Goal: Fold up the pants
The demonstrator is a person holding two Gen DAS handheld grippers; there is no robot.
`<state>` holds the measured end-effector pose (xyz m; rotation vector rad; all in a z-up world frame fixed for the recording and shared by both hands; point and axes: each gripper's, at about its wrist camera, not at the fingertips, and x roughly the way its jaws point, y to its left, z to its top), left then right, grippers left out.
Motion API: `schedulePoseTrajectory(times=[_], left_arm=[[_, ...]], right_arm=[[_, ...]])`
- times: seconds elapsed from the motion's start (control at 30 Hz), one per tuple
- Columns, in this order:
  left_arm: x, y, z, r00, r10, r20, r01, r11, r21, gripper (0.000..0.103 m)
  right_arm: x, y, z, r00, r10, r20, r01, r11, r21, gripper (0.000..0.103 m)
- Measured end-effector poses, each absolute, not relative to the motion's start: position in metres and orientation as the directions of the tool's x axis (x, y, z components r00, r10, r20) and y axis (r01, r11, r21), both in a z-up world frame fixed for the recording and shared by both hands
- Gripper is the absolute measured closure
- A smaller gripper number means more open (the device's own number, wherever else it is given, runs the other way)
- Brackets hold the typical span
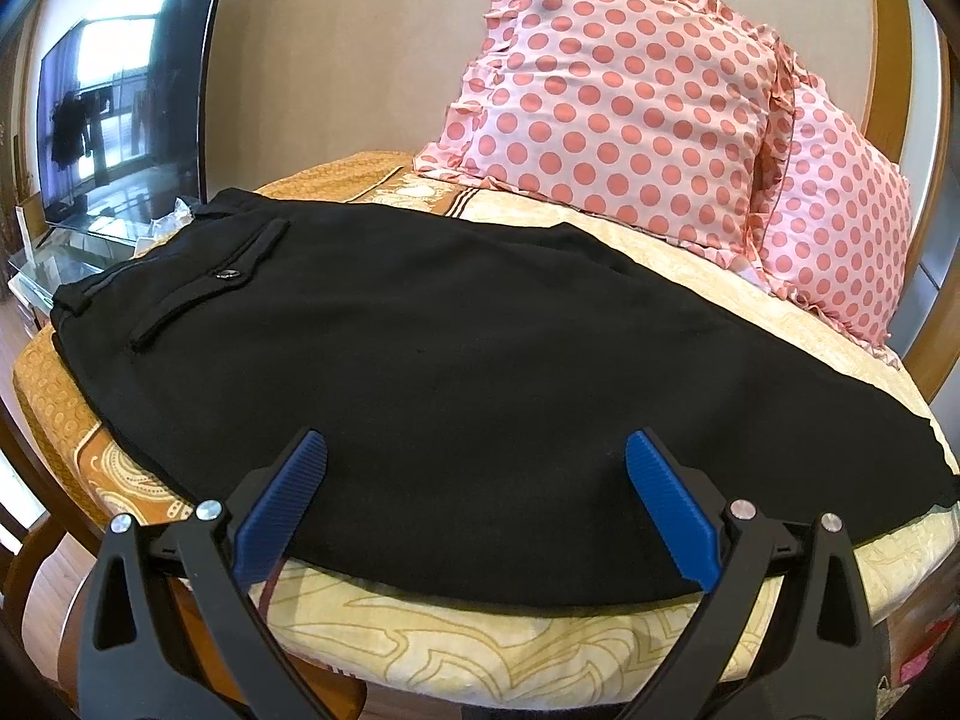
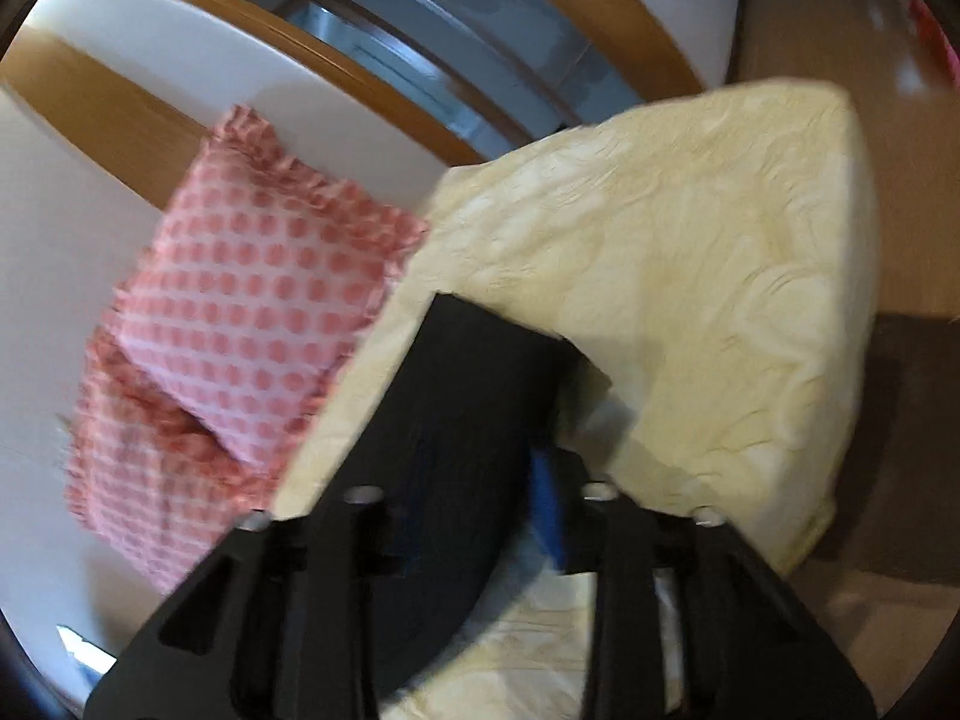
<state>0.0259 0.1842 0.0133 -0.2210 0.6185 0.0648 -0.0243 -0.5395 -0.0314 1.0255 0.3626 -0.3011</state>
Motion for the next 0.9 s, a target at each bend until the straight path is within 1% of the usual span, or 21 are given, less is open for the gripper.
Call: schedulePoseTrajectory(times=[0.07,0.1,0.13,0.17,0.2,0.3,0.37,0.43,0.5,0.53,0.57,0.63,0.67,0.73,0.77,0.83,0.9], left_arm=[[0.025,0.185,0.013,0.816,-0.01,-0.577,-0.123,0.974,-0.191,0.003],[0.025,0.185,0.013,0.818,-0.012,-0.575,-0.123,0.973,-0.195,0.003],[0.025,0.185,0.013,0.819,-0.014,-0.574,-0.122,0.972,-0.199,0.003],[0.024,0.186,0.013,0.82,-0.019,-0.572,-0.122,0.971,-0.207,0.003],[0.024,0.187,0.014,0.821,-0.022,-0.57,-0.122,0.97,-0.213,0.003],[0.024,0.188,0.014,0.82,-0.025,-0.572,-0.125,0.967,-0.221,0.003],[0.025,0.187,0.014,0.818,-0.019,-0.575,-0.128,0.968,-0.215,0.003],[0.025,0.186,0.013,0.817,-0.011,-0.576,-0.134,0.969,-0.208,0.003],[0.026,0.185,0.013,0.817,-0.003,-0.576,-0.14,0.969,-0.205,0.003],[0.026,0.184,0.013,0.817,-0.001,-0.576,-0.143,0.968,-0.204,0.003],[0.026,0.184,0.014,0.817,0.002,-0.577,-0.146,0.968,-0.204,0.003],[0.024,0.186,0.016,0.817,0.0,-0.577,-0.153,0.964,-0.217,0.005],[0.022,0.188,0.019,0.819,-0.007,-0.574,-0.154,0.96,-0.232,0.007],[0.013,0.194,0.025,0.829,-0.025,-0.558,-0.151,0.952,-0.267,0.007],[0.006,0.199,0.03,0.837,-0.024,-0.546,-0.157,0.946,-0.283,0.007],[-0.008,0.211,0.038,0.851,0.007,-0.526,-0.191,0.936,-0.297,0.007],[-0.019,0.227,0.042,0.861,0.034,-0.507,-0.23,0.916,-0.329,0.007]], right_arm=[[-0.014,-0.538,-0.031,0.884,-0.096,-0.457,0.432,0.538,0.724,0.088],[-0.008,-0.535,-0.03,0.878,-0.103,-0.468,0.441,0.556,0.704,0.088],[-0.005,-0.533,-0.03,0.886,-0.084,-0.457,0.424,0.551,0.719,0.089],[-0.001,-0.531,-0.028,0.899,-0.062,-0.433,0.393,0.547,0.739,0.094],[0.003,-0.528,-0.025,0.907,-0.054,-0.418,0.375,0.554,0.743,0.096],[0.022,-0.501,0.003,0.934,-0.008,-0.356,0.283,0.624,0.728,0.096],[0.04,-0.473,0.026,0.951,0.07,-0.301,0.179,0.669,0.722,0.097],[0.061,-0.426,0.05,0.948,0.203,-0.245,0.031,0.708,0.705,0.097],[0.082,-0.364,0.066,0.903,0.369,-0.22,-0.131,0.724,0.677,0.097],[0.089,-0.334,0.069,0.869,0.443,-0.221,-0.199,0.722,0.663,0.097],[0.097,-0.294,0.068,0.811,0.531,-0.245,-0.276,0.717,0.64,0.097],[0.105,-0.228,0.054,0.693,0.647,-0.318,-0.379,0.702,0.603,0.097],[0.108,-0.197,0.042,0.63,0.681,-0.374,-0.414,0.701,0.581,0.097],[0.108,-0.144,0.014,0.525,0.697,-0.488,-0.454,0.715,0.532,0.097],[0.107,-0.131,0.006,0.506,0.696,-0.509,-0.458,0.717,0.525,0.097],[0.107,-0.124,0.01,0.515,0.712,-0.477,-0.461,0.699,0.546,0.097],[0.107,-0.127,0.028,0.55,0.73,-0.407,-0.469,0.673,0.572,0.097]])
